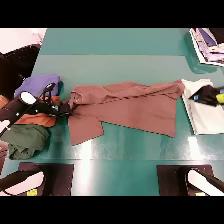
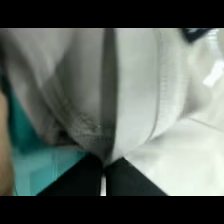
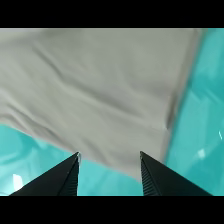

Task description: Fold the shirts.

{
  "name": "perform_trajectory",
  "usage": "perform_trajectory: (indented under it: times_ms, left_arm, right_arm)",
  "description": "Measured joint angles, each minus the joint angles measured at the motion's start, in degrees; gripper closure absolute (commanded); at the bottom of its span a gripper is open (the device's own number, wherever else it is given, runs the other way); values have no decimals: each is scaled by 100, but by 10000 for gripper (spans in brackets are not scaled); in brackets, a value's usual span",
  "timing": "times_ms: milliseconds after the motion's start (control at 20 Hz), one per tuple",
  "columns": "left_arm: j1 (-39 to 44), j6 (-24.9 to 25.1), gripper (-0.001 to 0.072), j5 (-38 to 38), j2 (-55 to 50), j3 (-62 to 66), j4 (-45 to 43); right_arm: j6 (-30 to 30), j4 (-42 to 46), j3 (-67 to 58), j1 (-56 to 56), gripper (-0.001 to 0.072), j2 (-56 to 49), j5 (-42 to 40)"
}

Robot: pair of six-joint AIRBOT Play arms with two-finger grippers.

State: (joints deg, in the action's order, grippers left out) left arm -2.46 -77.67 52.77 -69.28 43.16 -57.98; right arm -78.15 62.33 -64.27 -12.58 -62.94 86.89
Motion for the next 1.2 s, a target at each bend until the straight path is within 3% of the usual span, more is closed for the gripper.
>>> perform_trajectory:
  times_ms: [150,350,600,700,750,850,900,1000,1100,1200]
  left_arm:
    - [0,7,685,188,398,138,-37]
    - [0,17,685,304,861,208,-55]
    - [0,15,684,442,1025,229,-55]
    - [0,15,684,490,1043,229,-52]
    - [0,15,684,514,1049,229,-50]
    - [0,15,685,601,1058,229,-50]
    - [0,15,684,654,1060,229,-50]
    - [0,15,685,732,1073,232,-57]
    - [0,15,685,769,1093,232,-72]
    - [0,15,685,809,1102,232,-87]
  right_arm:
    - [-83,361,909,-262,219,273,46]
    - [-127,507,2170,-695,228,367,46]
    - [-70,-13,3126,-481,263,-44,-671]
    - [-55,-223,3191,-181,345,-254,-901]
    - [-55,-321,3178,-31,349,-345,-1005]
    - [-42,-380,3082,280,550,-470,-1235]
    - [-37,-369,3025,420,572,-507,-1384]
    - [-24,-341,2938,645,692,-466,-1659]
    - [-22,-275,2889,752,675,-326,-1897]
    - [-22,-323,2863,800,390,-131,-1794]
